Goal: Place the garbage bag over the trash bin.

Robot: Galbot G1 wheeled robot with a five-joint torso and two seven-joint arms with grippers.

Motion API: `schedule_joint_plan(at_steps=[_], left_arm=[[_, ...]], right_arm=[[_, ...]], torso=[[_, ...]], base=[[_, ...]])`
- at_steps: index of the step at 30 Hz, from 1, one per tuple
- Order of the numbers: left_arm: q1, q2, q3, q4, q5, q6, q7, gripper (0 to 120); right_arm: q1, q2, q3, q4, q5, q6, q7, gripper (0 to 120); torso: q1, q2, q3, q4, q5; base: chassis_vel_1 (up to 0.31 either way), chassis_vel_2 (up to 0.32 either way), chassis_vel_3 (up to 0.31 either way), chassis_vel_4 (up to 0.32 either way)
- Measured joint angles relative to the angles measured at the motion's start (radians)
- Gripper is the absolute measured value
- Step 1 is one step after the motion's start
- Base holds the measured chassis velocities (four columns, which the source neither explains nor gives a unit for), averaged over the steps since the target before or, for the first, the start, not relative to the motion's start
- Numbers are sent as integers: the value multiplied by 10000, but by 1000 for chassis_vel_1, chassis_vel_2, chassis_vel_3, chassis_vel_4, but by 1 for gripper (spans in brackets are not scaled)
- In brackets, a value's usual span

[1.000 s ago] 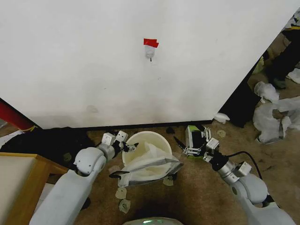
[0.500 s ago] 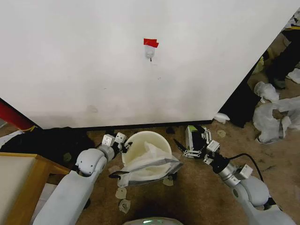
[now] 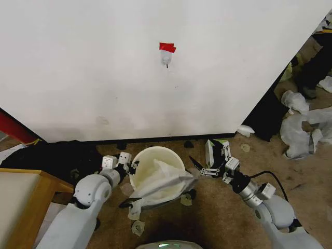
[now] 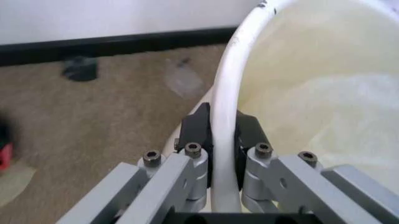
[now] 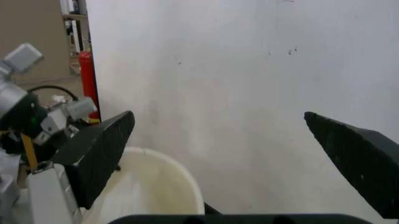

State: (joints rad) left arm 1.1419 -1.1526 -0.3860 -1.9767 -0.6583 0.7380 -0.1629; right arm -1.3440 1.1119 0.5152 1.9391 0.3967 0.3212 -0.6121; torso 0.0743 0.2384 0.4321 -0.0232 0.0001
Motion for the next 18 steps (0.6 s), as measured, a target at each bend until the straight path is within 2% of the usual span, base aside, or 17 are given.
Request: schedule_joint_plan(at_steps=[3, 5, 7, 9, 12, 14, 17, 18], left_arm=[[435, 38, -7, -450, -1478, -151, -1950, 5], [525, 37, -8, -524, -1709, -236, -2245, 5], [924, -63, -17, -917, -2920, -743, -3742, 5], [1177, -203, -20, -1214, -3726, -1220, -4752, 5], [1361, -329, -18, -1398, -4049, -1619, -5254, 5], [1689, -608, -21, -1687, -4249, -2416, -5640, 5], [2036, -1029, -13, -1807, -3880, -3278, -5638, 5], [2036, -1029, -13, -1807, -3880, -3278, -5638, 5]], right_arm=[[104, -13, -30, -31, 12, 3, -11, 100], [129, -18, -35, -39, 16, 3, -12, 100], [198, -31, -41, -77, 43, 11, -17, 100], [206, -35, -40, -132, 60, 37, -22, 100], [218, -38, -38, -190, 64, 62, -32, 100], [264, -37, -55, -283, 64, 103, -57, 100], [325, -39, -95, -377, 64, 128, -63, 100], [325, -39, -95, -377, 64, 128, -63, 100]], torso=[[0, 0, 0, 1, 0], [0, 0, 0, 3, 0], [0, 0, 1, 6, -1], [0, 0, 1, 2, -1], [0, 0, 2, -2, -1], [1, 0, 1, 1, 1], [1, 0, 1, 1, 0], [1, 0, 1, 1, 0]], base=[[0, 0, 0, 0], [0, 0, 0, 0], [0, 0, 0, 0], [0, 0, 0, 0], [0, 0, 0, 0], [0, 0, 0, 0], [0, 0, 0, 0], [0, 0, 0, 0]])
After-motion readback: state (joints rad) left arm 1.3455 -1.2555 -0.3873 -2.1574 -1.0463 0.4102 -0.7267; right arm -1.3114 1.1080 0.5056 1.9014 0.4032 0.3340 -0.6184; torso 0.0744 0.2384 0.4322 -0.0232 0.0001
